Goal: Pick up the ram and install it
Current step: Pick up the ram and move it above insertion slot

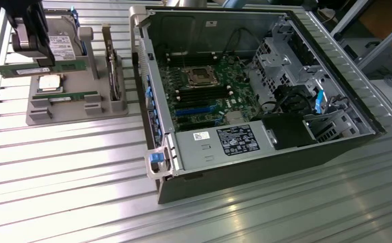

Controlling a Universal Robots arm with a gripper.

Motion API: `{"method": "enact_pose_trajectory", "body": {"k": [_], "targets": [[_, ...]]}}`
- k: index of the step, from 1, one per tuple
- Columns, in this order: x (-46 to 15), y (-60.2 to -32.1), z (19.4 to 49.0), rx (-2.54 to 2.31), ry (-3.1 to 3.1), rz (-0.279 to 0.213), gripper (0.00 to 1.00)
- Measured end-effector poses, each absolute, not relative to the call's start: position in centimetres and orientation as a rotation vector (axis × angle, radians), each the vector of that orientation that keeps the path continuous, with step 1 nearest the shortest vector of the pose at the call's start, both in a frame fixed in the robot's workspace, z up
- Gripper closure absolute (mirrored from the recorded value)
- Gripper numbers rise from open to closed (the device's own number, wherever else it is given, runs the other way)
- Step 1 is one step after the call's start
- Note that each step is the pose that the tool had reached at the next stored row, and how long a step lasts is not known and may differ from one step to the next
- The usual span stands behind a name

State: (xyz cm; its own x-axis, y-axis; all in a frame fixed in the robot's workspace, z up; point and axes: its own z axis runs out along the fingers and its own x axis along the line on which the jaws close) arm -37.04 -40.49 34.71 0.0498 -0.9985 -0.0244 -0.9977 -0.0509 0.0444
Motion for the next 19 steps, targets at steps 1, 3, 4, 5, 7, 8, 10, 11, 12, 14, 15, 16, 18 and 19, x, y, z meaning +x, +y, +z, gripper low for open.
{"method": "enact_pose_trajectory", "body": {"k": [1,3,4,5,7,8,10,11,12,14,15,16,18,19], "targets": [[-37.0,-40.5,34.8,2.265,-2.154,-0.075,0.88],[-37.0,-40.5,34.9,2.265,-2.154,-0.075,0.88],[-37.0,-40.5,35.0,2.265,-2.154,-0.075,0.88],[-37.0,-40.5,35.1,2.265,-2.154,-0.075,0.88],[-37.0,-40.5,35.2,2.265,-2.154,-0.076,0.88],[-37.0,-40.5,35.3,2.265,-2.154,-0.076,0.88],[-37.0,-40.5,35.4,2.265,-2.154,-0.075,0.88],[-37.0,-40.5,35.5,2.265,-2.154,-0.076,0.88],[-37.0,-40.5,35.7,2.265,-2.154,-0.076,0.88],[-37.0,-40.5,35.9,2.265,-2.154,-0.075,0.88],[-37.0,-40.5,35.9,2.265,-2.154,-0.075,0.88],[-37.0,-40.5,36.0,2.265,-2.154,-0.075,0.88],[-37.0,-40.5,36.2,2.265,-2.154,-0.075,0.88],[-37.0,-40.5,36.2,2.265,-2.154,-0.075,0.88]]}}
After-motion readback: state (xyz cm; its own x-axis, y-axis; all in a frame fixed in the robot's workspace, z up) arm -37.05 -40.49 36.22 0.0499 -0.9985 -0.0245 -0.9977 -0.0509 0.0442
